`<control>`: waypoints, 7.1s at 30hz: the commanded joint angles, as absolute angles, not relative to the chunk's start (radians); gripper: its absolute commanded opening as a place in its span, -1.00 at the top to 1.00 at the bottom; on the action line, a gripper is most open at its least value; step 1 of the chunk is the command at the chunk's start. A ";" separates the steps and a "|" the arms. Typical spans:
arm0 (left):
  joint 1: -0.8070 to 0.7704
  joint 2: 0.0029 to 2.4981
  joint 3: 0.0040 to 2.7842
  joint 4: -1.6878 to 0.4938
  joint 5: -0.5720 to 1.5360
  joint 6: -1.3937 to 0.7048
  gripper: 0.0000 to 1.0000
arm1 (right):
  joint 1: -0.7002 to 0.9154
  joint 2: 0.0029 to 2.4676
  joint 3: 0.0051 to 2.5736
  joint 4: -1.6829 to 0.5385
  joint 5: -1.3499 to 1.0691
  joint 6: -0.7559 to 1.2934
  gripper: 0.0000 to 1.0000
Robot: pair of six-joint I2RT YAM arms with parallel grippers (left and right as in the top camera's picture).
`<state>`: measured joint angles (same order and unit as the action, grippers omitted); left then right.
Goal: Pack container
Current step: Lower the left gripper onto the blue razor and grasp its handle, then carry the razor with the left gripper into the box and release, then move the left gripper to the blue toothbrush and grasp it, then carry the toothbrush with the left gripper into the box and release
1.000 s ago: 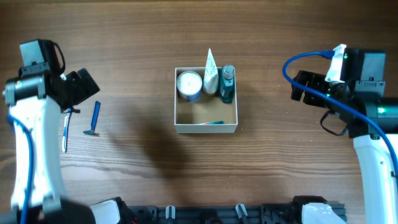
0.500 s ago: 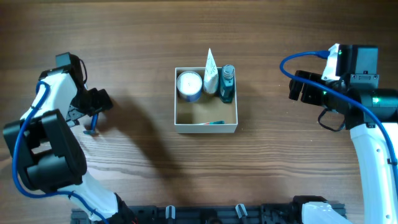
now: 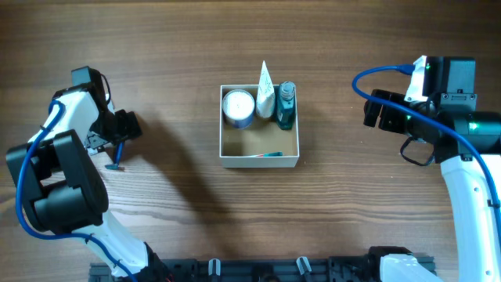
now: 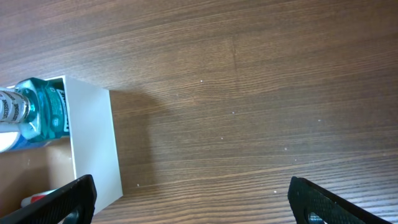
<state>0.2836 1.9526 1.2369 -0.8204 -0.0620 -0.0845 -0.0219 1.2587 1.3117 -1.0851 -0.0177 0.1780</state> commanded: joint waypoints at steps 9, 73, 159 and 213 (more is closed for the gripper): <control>0.285 1.996 1.227 -0.830 -0.012 -0.056 0.38 | -0.024 1.266 1.314 -1.086 0.000 0.164 -0.99; -0.663 1.681 1.295 -0.763 0.037 0.751 0.08 | -0.024 1.266 1.314 -1.084 0.001 0.164 -0.99; 0.426 1.797 1.244 -0.772 0.164 0.178 0.92 | -0.158 1.274 1.314 -1.091 -0.084 0.194 -1.00; -0.669 1.683 1.314 -0.767 0.101 0.770 0.92 | -0.205 1.274 1.314 -1.093 -0.113 0.193 -0.99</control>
